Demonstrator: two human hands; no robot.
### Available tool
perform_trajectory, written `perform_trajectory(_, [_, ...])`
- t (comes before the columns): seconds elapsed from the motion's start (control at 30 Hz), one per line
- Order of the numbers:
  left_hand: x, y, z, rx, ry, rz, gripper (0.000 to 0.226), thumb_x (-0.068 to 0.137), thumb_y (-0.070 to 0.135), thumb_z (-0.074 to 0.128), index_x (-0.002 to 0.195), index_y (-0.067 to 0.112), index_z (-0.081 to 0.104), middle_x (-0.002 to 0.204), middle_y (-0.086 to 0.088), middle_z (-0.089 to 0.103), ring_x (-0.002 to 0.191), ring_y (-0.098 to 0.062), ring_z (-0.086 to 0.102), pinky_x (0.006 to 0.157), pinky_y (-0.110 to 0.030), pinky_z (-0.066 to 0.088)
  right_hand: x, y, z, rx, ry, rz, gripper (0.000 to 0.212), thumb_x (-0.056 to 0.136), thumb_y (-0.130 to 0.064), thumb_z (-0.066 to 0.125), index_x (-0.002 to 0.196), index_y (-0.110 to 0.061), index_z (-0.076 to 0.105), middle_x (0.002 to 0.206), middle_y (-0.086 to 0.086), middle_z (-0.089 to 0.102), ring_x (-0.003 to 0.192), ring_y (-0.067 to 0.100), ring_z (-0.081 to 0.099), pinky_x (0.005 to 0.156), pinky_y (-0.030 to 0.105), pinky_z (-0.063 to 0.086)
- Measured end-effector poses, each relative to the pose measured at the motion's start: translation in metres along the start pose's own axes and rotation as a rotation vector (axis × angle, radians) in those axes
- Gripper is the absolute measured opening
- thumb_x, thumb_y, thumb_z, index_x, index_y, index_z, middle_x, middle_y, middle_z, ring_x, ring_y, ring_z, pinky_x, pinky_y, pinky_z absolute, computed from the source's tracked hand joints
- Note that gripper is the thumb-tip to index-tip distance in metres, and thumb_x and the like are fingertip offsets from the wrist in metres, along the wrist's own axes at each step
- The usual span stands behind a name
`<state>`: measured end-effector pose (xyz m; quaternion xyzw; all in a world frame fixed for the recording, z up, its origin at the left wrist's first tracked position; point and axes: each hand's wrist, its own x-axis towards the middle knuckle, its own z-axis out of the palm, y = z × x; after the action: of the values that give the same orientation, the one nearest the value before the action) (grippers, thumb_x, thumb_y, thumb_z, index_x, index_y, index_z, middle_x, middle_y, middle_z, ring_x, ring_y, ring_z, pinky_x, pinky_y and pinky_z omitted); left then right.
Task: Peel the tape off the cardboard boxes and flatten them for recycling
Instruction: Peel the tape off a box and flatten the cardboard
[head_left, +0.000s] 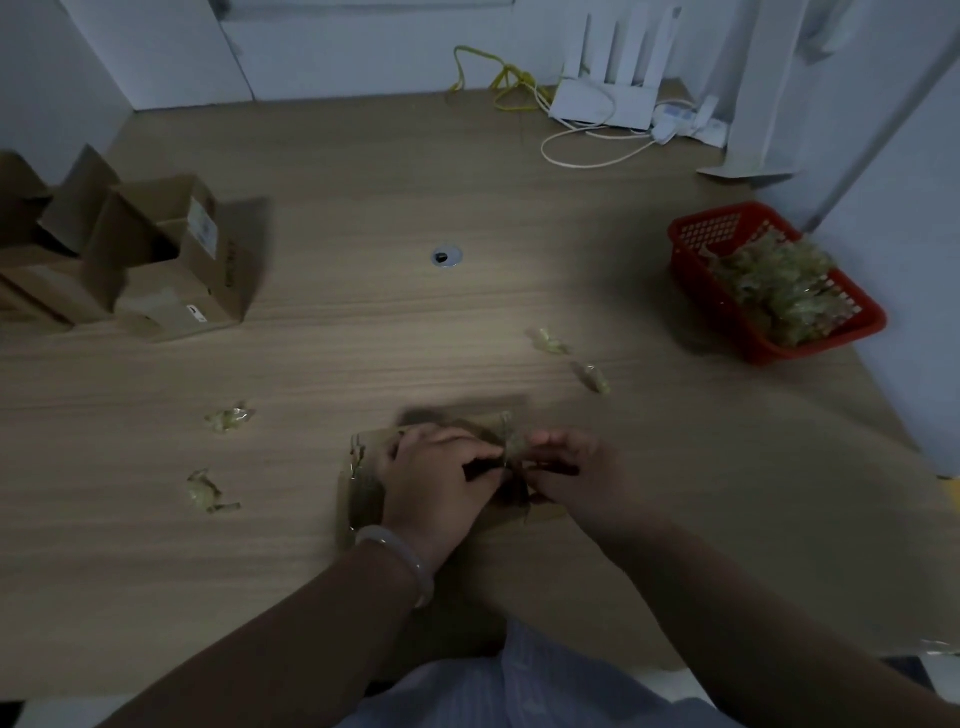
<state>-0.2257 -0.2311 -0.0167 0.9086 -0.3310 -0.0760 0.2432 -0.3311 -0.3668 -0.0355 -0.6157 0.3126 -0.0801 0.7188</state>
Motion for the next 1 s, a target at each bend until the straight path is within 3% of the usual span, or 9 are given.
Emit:
perform_trajectory(0.1, [0.002,0.001,0.003,-0.036,0.011,-0.072,0.018,0.073,0.053,0.070,0.088,0.044,0.072,0.097,0.022,0.064,0.110,-0.008,0.043,0.096,-0.034,0.019,-0.003,0.002,0.000,-0.031,0.029,-0.027,0.032,0.078,0.009,0.068,0.091,-0.020,0.064,0.080,-0.006,0.074,0.075,0.003,0.068,0.062,0.017,0.051])
perform_trajectory(0.23, [0.004,0.000,0.005,-0.070,0.007,-0.128,0.011,0.074,0.048,0.072,0.082,0.042,0.072,0.094,0.016,0.065,0.113,-0.009,0.043,0.097,-0.032,0.016,-0.003,0.004,0.007,-0.405,0.089,-0.119,0.024,0.070,-0.017,0.082,0.080,-0.032,0.067,0.078,-0.009,0.068,0.074,0.007,0.065,0.068,0.027,0.054])
perform_trajectory(0.33, [0.004,0.000,0.004,-0.065,0.000,-0.120,0.013,0.073,0.051,0.071,0.082,0.042,0.072,0.091,0.016,0.064,0.110,-0.008,0.043,0.094,-0.029,0.014,-0.002,0.007,0.009,-0.490,0.097,-0.101,0.012,0.073,-0.027,0.079,0.081,-0.030,0.071,0.078,-0.009,0.070,0.075,0.006,0.066,0.068,0.029,0.054])
perform_trajectory(0.53, [0.006,0.001,0.004,-0.065,0.001,-0.110,0.011,0.075,0.046,0.072,0.083,0.038,0.072,0.087,0.018,0.055,0.112,-0.008,0.041,0.097,-0.028,0.013,-0.007,0.010,0.012,-0.152,0.149,0.100,0.018,0.078,-0.013,0.077,0.078,-0.022,0.062,0.069,-0.001,0.065,0.059,0.008,0.064,0.057,0.032,0.058])
perform_trajectory(0.67, [0.006,-0.002,0.000,-0.133,-0.012,-0.100,0.004,0.080,0.033,0.071,0.079,0.032,0.066,0.083,0.017,0.056,0.101,-0.013,0.053,0.104,-0.039,0.029,-0.008,0.008,0.015,-0.198,0.164,0.107,0.020,0.080,-0.011,0.074,0.082,-0.023,0.058,0.071,0.002,0.063,0.060,0.011,0.064,0.059,0.040,0.059])
perform_trajectory(0.77, [0.005,-0.010,-0.009,-0.361,0.018,-0.163,0.015,0.085,0.022,0.066,0.074,0.029,0.060,0.076,0.015,0.062,0.081,-0.008,0.059,0.083,-0.023,0.045,-0.010,0.002,0.017,-0.287,0.173,0.078,0.024,0.080,-0.011,0.073,0.082,-0.028,0.057,0.076,0.000,0.063,0.071,0.021,0.066,0.065,0.044,0.059])
perform_trajectory(0.87, [0.004,-0.020,-0.019,-0.449,0.133,-0.233,0.024,0.088,0.016,0.063,0.071,0.029,0.054,0.072,0.016,0.061,0.070,0.009,0.055,0.061,-0.003,0.035,-0.011,-0.001,0.016,-0.426,0.164,-0.068,0.038,0.078,-0.007,0.073,0.089,-0.039,0.056,0.085,-0.011,0.061,0.079,0.013,0.063,0.069,0.030,0.053])
perform_trajectory(0.93, [0.003,-0.026,-0.023,-0.489,0.218,-0.255,0.028,0.087,0.009,0.063,0.070,0.028,0.053,0.069,0.014,0.059,0.066,0.012,0.054,0.059,-0.003,0.035,-0.013,0.000,0.016,-0.563,0.144,-0.196,0.047,0.078,-0.007,0.071,0.113,-0.037,0.059,0.110,-0.012,0.058,0.098,0.009,0.058,0.087,0.020,0.046])
perform_trajectory(1.0, [0.000,-0.031,-0.028,-0.503,0.253,-0.233,0.028,0.085,0.006,0.066,0.070,0.026,0.054,0.068,0.012,0.060,0.066,0.009,0.056,0.060,-0.003,0.037,-0.013,-0.001,0.014,-0.736,0.069,-0.310,0.060,0.082,-0.006,0.066,0.136,-0.027,0.051,0.138,-0.009,0.044,0.129,0.006,0.040,0.106,0.009,0.025])
